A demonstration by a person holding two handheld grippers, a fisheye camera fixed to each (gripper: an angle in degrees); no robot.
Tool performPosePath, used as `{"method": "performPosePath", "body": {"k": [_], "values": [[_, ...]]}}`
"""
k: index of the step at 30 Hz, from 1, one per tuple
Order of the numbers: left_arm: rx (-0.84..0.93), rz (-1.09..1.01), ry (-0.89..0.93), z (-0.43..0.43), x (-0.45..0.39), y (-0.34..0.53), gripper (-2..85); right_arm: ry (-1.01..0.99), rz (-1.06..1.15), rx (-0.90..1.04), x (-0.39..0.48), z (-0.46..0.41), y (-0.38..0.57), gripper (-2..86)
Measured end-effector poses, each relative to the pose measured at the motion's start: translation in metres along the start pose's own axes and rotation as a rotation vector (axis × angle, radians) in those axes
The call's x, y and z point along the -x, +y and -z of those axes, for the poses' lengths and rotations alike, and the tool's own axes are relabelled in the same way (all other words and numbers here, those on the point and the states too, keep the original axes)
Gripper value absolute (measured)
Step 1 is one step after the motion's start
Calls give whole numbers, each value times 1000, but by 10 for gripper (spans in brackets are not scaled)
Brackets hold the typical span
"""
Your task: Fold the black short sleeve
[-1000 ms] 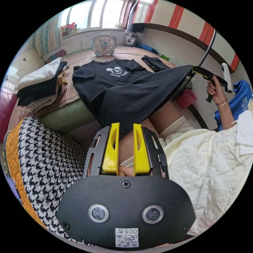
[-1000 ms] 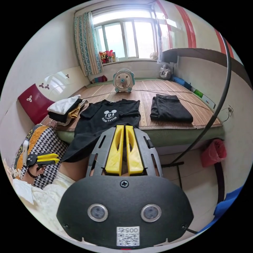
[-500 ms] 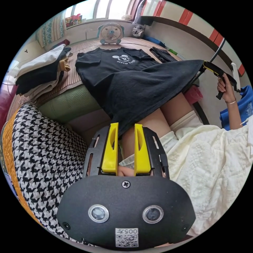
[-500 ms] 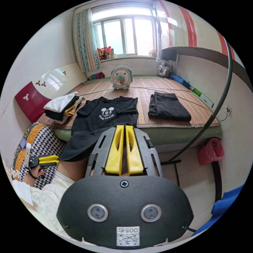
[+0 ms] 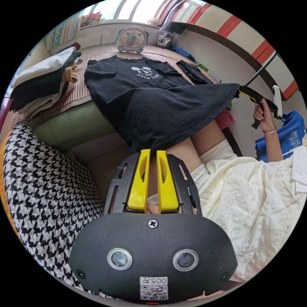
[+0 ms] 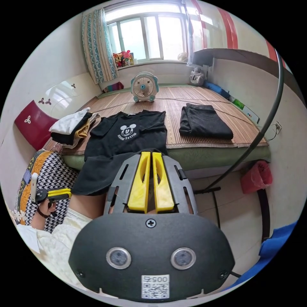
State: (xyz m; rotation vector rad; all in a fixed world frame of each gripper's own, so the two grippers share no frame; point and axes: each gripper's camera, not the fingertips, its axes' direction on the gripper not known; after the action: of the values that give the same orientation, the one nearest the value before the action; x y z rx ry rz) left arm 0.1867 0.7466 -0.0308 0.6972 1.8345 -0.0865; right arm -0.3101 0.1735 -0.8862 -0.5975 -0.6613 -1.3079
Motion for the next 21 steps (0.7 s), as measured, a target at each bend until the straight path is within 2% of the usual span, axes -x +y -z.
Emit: {"method": "performPosePath", "body": {"k": [8,21], "values": [[-78,24,-44,8,-3,13,28,21,-4,91,-12,-33,15,-15],[-339,-8,-152,65,-30,30,13,68,20,147,-6,-50,50,-16]]}}
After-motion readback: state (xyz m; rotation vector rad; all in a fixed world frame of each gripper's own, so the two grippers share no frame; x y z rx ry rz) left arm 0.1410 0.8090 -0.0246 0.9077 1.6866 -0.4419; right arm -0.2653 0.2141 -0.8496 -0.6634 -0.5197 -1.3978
